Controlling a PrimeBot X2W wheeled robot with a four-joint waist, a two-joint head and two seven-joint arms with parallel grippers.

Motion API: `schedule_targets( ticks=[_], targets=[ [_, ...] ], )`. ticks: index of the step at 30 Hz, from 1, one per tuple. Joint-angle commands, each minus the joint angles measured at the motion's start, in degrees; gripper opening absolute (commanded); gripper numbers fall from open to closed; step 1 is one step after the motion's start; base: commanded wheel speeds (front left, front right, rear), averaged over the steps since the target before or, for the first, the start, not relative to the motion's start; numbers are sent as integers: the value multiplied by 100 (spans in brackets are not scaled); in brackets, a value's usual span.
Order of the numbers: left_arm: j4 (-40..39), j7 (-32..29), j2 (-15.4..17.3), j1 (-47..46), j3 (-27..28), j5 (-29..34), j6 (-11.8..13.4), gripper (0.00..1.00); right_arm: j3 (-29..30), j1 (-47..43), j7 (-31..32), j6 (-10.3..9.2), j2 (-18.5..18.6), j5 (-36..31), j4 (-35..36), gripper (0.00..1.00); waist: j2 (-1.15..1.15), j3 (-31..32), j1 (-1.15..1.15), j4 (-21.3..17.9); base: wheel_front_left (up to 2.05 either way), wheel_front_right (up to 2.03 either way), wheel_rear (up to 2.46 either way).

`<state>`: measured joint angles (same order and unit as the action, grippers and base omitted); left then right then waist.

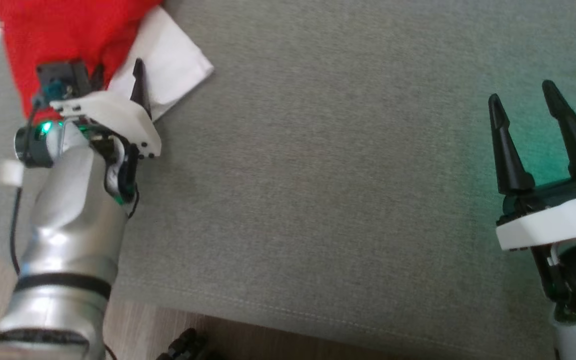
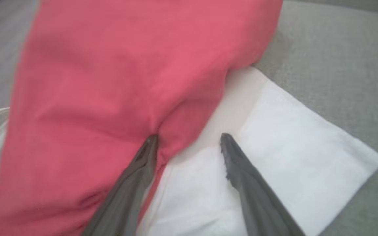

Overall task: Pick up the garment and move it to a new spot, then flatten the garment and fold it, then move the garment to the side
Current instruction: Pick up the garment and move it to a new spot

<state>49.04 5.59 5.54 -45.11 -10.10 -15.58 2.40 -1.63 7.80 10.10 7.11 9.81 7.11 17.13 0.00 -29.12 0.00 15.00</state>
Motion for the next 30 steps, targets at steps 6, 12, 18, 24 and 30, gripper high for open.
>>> schedule_targets(
  ticks=[6,12,18,24,30],
  targets=[
    [1134,-976,398,-736,174,-192,-246,94,-158,113,-56,37,43,84,147,100,0,-70,0,-220,0,0,0],
    [1662,-1465,460,-945,22,-157,-420,0,-158,86,-131,37,-31,120,36,100,0,73,0,-278,0,0,0],
    [1574,-595,594,-951,35,-97,-111,0,-144,-9,-256,37,-161,153,-107,100,0,388,0,-307,0,0,0],
    [1147,603,721,-662,92,-72,147,0,-158,-150,-543,37,-334,226,-244,100,0,999,0,-356,0,0,0],
    [-6,910,820,-124,110,34,402,0,-122,-352,-688,37,-489,260,-393,100,0,1541,0,-440,0,0,0]
  ],
)
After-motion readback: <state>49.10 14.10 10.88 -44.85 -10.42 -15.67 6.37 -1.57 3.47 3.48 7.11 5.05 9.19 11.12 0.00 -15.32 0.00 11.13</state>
